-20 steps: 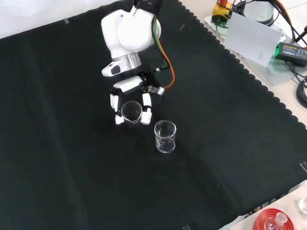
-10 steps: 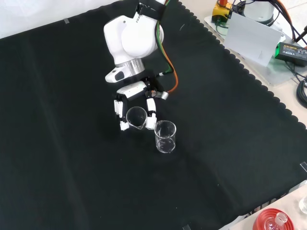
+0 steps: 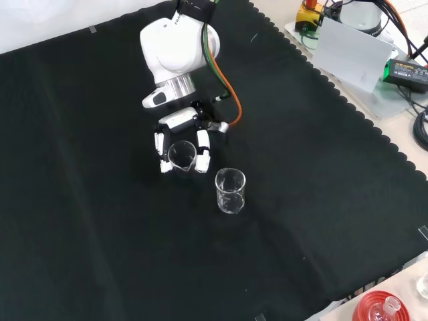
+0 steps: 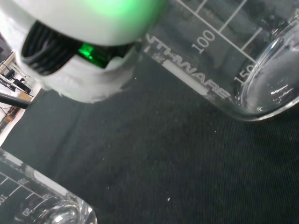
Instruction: Place the beaker back on the table.
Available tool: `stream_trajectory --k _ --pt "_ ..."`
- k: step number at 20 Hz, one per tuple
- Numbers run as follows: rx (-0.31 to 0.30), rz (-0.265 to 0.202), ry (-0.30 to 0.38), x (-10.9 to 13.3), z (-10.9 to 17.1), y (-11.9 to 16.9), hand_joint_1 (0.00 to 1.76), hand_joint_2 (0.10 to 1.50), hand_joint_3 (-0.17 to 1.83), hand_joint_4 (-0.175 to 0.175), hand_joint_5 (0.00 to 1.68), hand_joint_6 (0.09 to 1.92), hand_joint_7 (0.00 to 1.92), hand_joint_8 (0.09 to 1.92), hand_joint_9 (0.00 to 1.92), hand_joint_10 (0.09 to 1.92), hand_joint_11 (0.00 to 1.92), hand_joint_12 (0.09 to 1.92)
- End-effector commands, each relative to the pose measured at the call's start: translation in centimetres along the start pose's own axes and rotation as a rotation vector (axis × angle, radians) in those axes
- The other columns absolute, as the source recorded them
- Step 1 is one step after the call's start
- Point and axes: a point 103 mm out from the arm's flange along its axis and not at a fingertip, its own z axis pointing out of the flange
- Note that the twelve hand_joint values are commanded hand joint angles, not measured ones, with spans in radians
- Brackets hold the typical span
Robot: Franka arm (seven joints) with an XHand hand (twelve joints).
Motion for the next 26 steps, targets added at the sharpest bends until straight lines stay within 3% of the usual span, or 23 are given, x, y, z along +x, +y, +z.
stream_trajectory --k 1,3,5,8,11,14,18,26 --pt "0.037 -0.004 0.001 -0.7 0.1 -0.3 1.19 0.61 0.67 0.003 1.41 0.43 1.69 0.09 1.61 0.09 1.28 0.77" --pt "0.06 -0.016 0.005 -0.8 0.2 -0.3 1.17 0.66 0.59 0.025 1.38 0.45 1.63 0.09 1.56 0.09 1.21 0.8" --pt "0.076 -0.023 -0.001 -0.7 0.3 -0.2 1.14 0.76 0.43 0.105 1.31 0.51 1.5 0.09 1.47 0.09 1.04 0.9" --pt "0.099 -0.038 -0.017 -0.5 0.2 -0.1 1.06 0.63 0.52 -0.001 1.0 0.66 1.26 0.09 1.27 0.09 0.71 1.11" --pt "0.115 -0.037 -0.005 -0.5 0.0 -0.2 1.0 0.56 0.59 -0.037 0.67 0.74 1.04 0.09 1.06 0.09 0.4 1.26" --pt "0.095 -0.043 -0.002 -0.3 0.1 -0.4 0.95 0.54 0.58 -0.067 0.44 0.66 0.85 0.09 0.92 0.09 0.23 1.32" --pt "0.08 -0.053 -0.019 -0.2 -0.4 -0.6 0.91 0.54 0.54 -0.083 0.38 0.52 0.71 0.09 0.8 0.09 0.1 1.37" --pt "0.074 -0.064 -0.041 1.3 -0.6 -0.9 0.88 0.54 0.5 -0.089 0.36 0.42 0.65 0.09 0.73 0.09 0.03 1.38"
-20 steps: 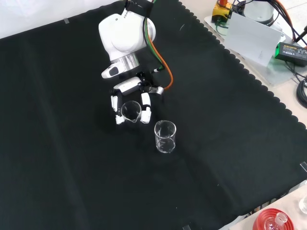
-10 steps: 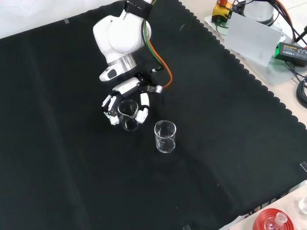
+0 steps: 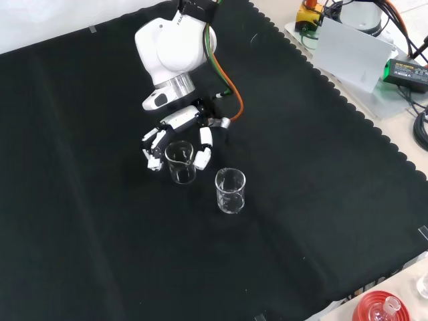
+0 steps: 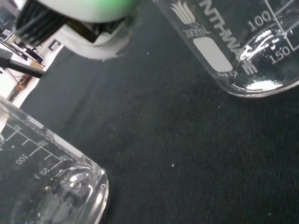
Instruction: Place the beaker back on the table.
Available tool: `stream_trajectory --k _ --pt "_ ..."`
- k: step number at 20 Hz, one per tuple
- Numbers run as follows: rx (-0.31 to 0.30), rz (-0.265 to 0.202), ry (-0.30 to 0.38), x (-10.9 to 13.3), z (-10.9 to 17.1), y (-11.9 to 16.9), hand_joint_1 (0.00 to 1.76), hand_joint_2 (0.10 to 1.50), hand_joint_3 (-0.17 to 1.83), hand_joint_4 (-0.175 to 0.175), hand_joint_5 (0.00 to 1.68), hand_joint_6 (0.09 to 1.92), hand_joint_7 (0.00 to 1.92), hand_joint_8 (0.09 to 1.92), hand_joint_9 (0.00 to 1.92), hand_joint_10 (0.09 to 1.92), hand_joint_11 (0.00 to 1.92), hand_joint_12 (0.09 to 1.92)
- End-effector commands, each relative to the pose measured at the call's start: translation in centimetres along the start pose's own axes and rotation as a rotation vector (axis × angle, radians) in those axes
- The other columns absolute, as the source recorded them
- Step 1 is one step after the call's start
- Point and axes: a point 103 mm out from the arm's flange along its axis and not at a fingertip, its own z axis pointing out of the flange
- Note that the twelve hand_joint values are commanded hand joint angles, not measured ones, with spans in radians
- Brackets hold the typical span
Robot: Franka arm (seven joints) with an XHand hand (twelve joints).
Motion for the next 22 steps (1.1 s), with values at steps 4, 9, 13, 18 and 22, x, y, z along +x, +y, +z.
stream_trajectory --k 4,9,13,18,22 --pt "-0.037 0.001 -0.013 0.2 -3.3 -1.0 0.87 0.55 0.48 -0.089 0.37 0.37 0.62 0.09 0.7 0.09 0.0 1.39" --pt "-0.075 0.015 -0.036 0.0 -6.7 -2.7 0.86 0.55 0.47 -0.089 0.38 0.35 0.62 0.09 0.7 0.09 0.01 1.39" --pt "-0.099 0.021 -0.059 0.1 -9.0 -4.4 0.86 0.56 0.47 -0.09 0.39 0.35 0.64 0.09 0.71 0.09 0.02 1.39" --pt "-0.129 0.023 -0.063 0.5 -10.7 -6.7 0.86 0.56 0.47 -0.091 0.41 0.35 0.65 0.09 0.72 0.09 0.03 1.39" --pt "-0.131 0.033 -0.063 0.3 -11.6 -8.6 0.86 0.56 0.46 -0.09 0.42 0.35 0.65 0.09 0.72 0.09 0.04 1.38"
